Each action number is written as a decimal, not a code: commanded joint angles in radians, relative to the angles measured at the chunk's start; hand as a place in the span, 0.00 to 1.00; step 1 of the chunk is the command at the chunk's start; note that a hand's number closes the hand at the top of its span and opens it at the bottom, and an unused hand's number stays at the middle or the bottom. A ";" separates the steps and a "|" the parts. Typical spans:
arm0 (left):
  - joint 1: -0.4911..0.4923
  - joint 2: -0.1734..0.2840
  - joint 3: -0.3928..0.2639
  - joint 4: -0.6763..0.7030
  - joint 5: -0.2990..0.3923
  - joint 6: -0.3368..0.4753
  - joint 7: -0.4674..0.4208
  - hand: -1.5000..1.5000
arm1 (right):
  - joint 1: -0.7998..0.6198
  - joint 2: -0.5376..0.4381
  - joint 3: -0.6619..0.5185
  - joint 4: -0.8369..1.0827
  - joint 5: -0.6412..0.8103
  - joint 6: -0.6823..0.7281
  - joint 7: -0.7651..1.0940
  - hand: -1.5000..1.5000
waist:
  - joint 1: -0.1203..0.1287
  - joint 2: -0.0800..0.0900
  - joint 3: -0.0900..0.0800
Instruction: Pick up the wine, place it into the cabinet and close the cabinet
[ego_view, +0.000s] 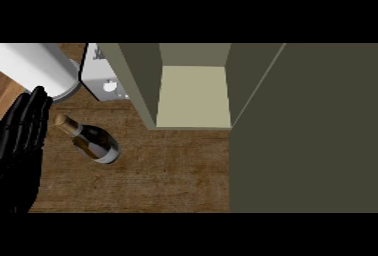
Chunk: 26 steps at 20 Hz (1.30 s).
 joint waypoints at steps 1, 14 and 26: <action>-0.030 -0.021 0.027 0.087 0.003 0.019 -0.045 0.00 | -0.005 0.012 0.057 -0.048 0.067 -0.026 0.053 0.00 | 0.000 -0.010 0.037; -0.179 -0.116 -0.316 0.072 -0.025 0.490 0.211 0.00 | 0.185 -0.038 0.131 -0.263 -0.133 0.131 0.200 0.00 | -0.001 -0.012 0.038; -0.277 -0.117 -0.370 -0.010 -0.147 0.606 0.396 0.00 | -0.012 -0.018 0.158 -0.414 -0.104 0.020 0.524 0.00 | 0.008 -0.012 0.037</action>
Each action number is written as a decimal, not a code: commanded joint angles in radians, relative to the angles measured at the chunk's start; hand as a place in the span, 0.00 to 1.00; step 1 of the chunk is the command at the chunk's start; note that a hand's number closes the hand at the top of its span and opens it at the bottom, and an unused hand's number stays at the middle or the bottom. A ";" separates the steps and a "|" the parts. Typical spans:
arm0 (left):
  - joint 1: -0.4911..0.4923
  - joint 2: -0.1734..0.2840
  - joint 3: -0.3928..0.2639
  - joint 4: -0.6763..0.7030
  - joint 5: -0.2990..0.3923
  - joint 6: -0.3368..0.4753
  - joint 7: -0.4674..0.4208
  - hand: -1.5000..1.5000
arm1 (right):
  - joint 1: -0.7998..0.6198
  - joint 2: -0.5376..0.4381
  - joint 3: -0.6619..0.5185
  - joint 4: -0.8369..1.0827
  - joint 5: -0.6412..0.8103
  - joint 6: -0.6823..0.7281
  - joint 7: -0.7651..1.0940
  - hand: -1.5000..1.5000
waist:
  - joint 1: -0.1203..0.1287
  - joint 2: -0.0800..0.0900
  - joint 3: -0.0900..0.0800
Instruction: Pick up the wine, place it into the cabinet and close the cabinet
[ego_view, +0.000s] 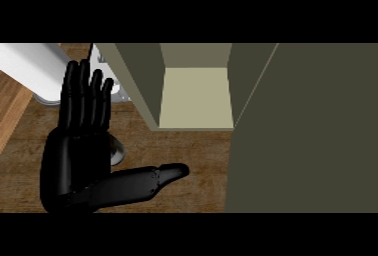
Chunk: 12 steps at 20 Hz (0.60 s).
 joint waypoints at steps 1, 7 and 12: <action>-0.033 0.001 0.052 -0.041 -0.029 -0.004 0.078 0.00 | -0.033 0.018 0.063 -0.102 0.053 -0.054 0.138 0.00 | 0.001 0.000 0.000; -0.070 -0.001 0.021 -0.101 -0.113 0.063 0.219 0.00 | -0.028 -0.010 -0.022 -0.145 -0.031 -0.022 0.162 0.00 | -0.001 -0.001 0.000; -0.061 0.000 0.018 -0.119 -0.203 0.067 0.272 0.00 | -0.122 0.008 0.015 -0.159 0.034 -0.071 0.243 0.00 | 0.000 -0.001 0.000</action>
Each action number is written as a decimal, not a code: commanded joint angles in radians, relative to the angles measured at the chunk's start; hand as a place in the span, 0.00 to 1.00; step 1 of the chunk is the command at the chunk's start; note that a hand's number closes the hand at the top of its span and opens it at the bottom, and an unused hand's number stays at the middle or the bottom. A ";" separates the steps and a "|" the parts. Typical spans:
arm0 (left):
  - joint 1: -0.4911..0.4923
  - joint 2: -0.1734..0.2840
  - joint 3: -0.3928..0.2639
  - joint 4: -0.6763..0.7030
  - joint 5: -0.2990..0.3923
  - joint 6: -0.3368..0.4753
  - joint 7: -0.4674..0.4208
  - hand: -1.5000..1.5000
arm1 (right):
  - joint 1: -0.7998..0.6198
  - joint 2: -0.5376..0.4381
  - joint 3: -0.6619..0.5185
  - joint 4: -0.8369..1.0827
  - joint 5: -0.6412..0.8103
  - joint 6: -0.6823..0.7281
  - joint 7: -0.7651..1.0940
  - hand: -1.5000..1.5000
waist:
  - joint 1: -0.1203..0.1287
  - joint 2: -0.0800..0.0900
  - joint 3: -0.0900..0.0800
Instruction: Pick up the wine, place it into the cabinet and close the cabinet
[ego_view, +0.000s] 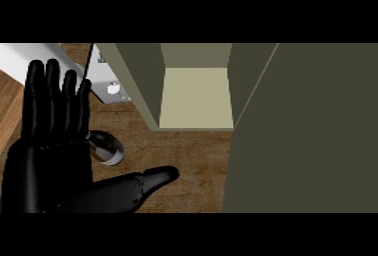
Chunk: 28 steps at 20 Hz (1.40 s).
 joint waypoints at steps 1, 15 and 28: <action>0.067 0.033 0.052 -0.061 0.033 -0.045 0.001 0.00 | -0.028 0.006 -0.023 -0.056 -0.024 -0.009 0.035 0.00 | 0.002 0.001 0.000; 0.143 0.100 0.251 -0.173 0.089 -0.127 0.070 0.00 | -0.026 -0.021 -0.092 -0.116 -0.071 0.017 0.095 0.00 | 0.001 0.001 0.000; 0.265 0.051 0.411 0.066 0.382 -0.247 -0.213 0.00 | -0.012 0.017 -0.025 -0.144 -0.026 -0.008 0.113 0.00 | -0.005 0.002 -0.001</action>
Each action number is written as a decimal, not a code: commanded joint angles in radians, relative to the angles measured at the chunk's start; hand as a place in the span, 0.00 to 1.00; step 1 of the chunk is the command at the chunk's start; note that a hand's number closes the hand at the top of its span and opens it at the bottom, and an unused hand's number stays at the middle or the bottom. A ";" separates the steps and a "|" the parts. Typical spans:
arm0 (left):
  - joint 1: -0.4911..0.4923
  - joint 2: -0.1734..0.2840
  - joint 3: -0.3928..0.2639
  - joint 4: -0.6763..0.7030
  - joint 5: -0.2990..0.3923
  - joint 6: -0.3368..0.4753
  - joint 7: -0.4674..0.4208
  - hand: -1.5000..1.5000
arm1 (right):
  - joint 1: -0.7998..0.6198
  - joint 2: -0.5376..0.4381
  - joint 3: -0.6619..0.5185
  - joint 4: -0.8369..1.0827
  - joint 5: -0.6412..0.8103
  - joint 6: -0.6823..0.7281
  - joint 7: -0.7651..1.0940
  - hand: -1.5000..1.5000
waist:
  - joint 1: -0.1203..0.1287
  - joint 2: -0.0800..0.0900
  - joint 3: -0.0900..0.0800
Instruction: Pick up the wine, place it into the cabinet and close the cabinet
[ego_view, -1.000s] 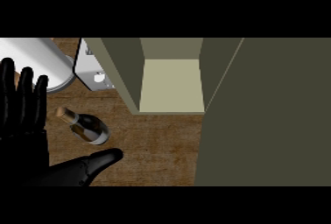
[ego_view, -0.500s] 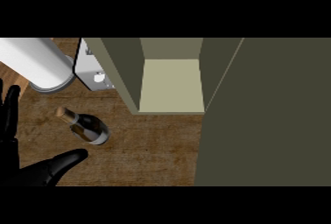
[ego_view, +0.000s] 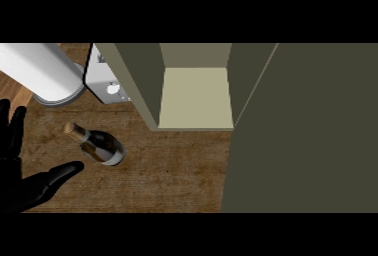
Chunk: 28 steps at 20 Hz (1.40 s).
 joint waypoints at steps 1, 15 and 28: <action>0.032 -0.001 0.067 0.053 0.106 -0.055 -0.042 0.00 | 0.055 -0.009 -0.047 -0.121 -0.081 0.014 0.024 0.00 | 0.000 0.000 0.000; 0.072 -0.041 0.161 0.395 0.187 -0.186 -0.384 0.00 | 0.077 0.003 0.026 -0.168 -0.025 0.029 0.042 0.00 | -0.007 0.000 0.000; 0.050 -0.035 0.192 0.572 0.221 -0.264 -0.514 0.00 | -0.017 -0.012 -0.073 -0.136 -0.086 0.012 0.102 0.00 | -0.001 0.000 0.001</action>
